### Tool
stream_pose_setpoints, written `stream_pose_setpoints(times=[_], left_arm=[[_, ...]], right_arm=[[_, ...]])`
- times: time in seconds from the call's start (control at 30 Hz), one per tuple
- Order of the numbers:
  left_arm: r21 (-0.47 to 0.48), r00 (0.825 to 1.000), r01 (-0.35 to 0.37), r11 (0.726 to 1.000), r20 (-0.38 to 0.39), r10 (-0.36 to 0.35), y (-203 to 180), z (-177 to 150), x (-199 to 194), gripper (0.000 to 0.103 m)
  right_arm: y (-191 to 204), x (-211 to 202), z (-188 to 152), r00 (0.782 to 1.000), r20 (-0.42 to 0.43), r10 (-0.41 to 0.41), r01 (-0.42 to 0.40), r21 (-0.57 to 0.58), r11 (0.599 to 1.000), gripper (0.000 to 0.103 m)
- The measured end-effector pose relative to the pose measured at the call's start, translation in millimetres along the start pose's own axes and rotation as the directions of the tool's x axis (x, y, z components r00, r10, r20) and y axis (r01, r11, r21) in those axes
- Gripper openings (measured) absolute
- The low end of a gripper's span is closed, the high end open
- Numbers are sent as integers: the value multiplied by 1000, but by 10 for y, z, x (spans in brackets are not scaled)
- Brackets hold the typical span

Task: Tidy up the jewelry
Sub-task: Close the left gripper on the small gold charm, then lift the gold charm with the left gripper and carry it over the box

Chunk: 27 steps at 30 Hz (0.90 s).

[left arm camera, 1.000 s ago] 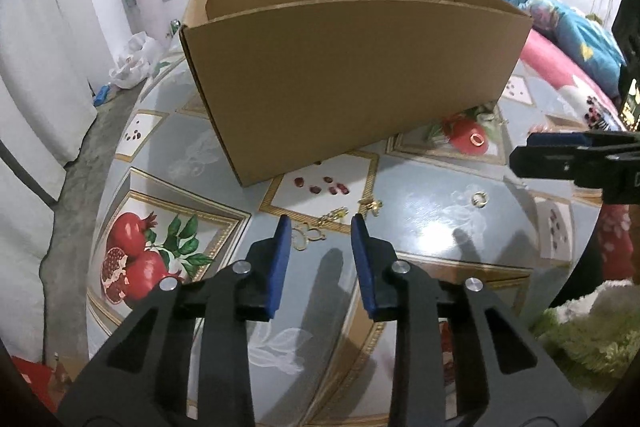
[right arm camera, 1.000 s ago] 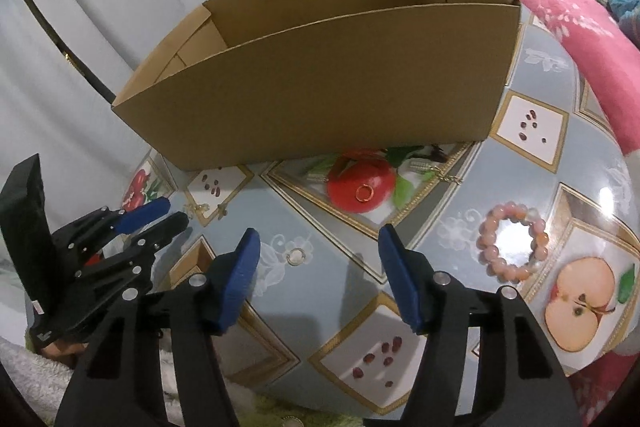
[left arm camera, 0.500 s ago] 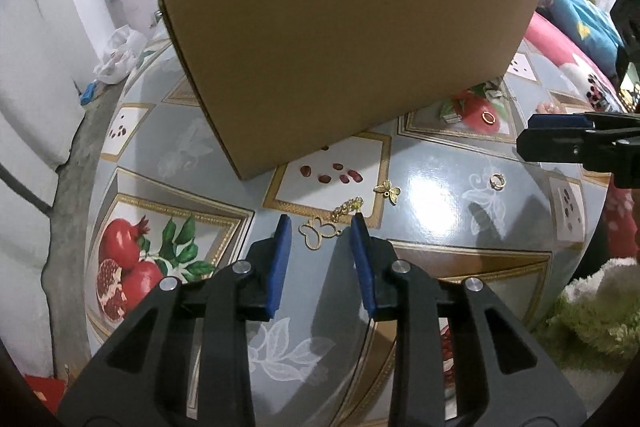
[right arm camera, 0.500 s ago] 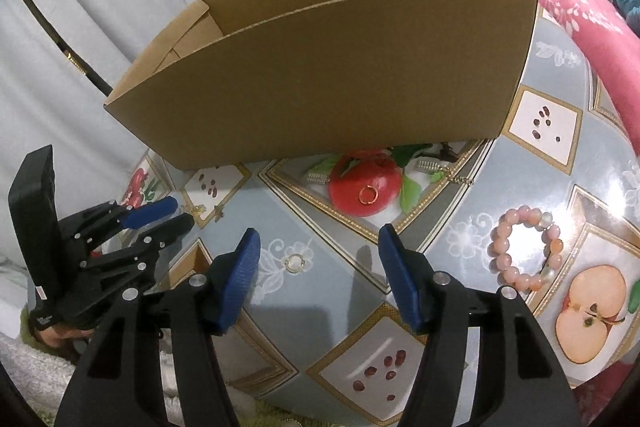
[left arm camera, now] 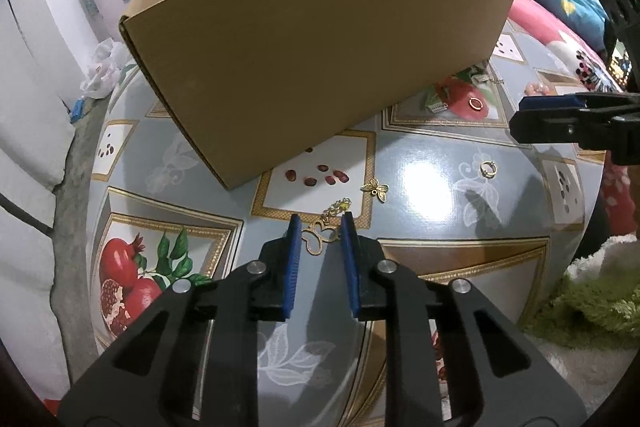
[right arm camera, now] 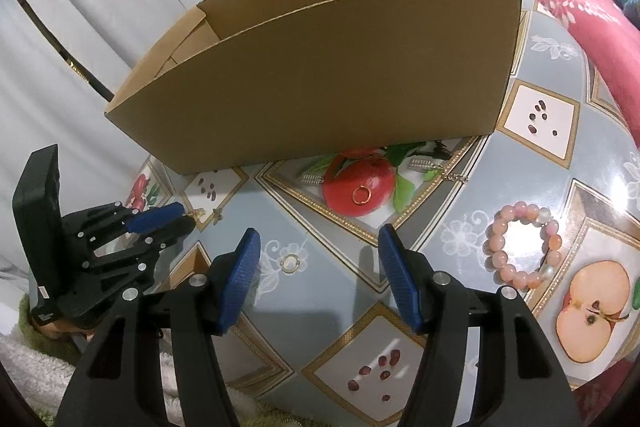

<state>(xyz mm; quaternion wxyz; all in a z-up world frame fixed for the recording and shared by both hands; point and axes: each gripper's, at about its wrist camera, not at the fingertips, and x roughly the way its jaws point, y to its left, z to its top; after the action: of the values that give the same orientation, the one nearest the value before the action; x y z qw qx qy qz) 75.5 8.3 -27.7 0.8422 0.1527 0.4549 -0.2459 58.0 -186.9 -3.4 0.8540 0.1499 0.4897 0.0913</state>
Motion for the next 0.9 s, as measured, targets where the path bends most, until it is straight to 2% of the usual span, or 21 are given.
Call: stream_pose_setpoints(times=[0.3, 0.53, 0.73, 0.9], left_arm=[[24, 999, -41, 999, 24, 40, -148, -87, -60, 19], [-4, 999, -39, 999, 33, 39, -153, -139, -149, 19], [-34, 994, -55, 998, 88, 58, -118, -107, -400, 19], [-35, 989, -59, 998, 133, 63, -106, -17, -614, 19]], right_arm=[[-55, -76, -18, 1000, 10, -11, 11, -1, 1000, 60], [44, -58, -78, 1000, -7, -13, 13, -80, 997, 60], [136, -34, -109, 1000, -12, -6, 5, -131, 991, 58], [202, 43, -142, 999, -23, -36, 31, -173, 984, 58]])
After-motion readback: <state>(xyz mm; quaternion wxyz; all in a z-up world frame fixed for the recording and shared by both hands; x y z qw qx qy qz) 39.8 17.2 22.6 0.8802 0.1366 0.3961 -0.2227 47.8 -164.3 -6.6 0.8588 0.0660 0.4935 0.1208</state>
